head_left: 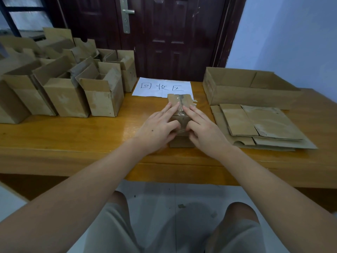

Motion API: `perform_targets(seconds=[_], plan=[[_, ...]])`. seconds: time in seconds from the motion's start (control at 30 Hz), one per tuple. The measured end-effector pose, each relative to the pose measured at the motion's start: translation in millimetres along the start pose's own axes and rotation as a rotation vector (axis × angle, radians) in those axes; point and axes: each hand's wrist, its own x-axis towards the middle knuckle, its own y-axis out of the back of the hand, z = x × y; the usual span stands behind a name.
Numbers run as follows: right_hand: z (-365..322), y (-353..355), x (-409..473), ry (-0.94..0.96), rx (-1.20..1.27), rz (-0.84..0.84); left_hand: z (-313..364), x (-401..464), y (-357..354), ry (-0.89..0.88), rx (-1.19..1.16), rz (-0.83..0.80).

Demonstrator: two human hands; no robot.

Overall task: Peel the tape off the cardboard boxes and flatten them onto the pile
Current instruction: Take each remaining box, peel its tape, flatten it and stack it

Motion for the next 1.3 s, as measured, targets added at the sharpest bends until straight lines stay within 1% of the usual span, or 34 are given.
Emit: perform_targets(seconds=[0.13,0.37,0.53,0.67,0.83,0.93,1.0,1.17,1.3], plan=[[1,1,1,-0.001,0.025,-0.013,-3,-2,-2,-0.043,-0.009,0.045],[-7,1,3,-0.061,0.071,-0.008,0,-8,-12,-0.14,0.099,0.188],[-12,-5,4,-0.132,0.028,-0.026,5,-8,-14,-0.134,0.057,0.225],[-14,-8,6,-0.167,0.043,-0.033,11,-9,-16,-0.079,0.02,0.217],[-12,-2,8,-0.155,0.103,-0.017,2,-5,-8,-0.096,-0.005,0.223],[-14,2,9,-0.178,0.095,-0.043,-5,-2,1,-0.078,0.018,0.112],[-14,4,9,-0.175,0.091,-0.046,-7,0,4,-0.072,0.027,0.08],[-16,9,9,-0.163,0.11,-0.072,-6,4,0,-0.127,0.042,0.205],[-13,13,10,-0.22,0.098,-0.106,0,0,-2,-0.122,0.068,0.201]])
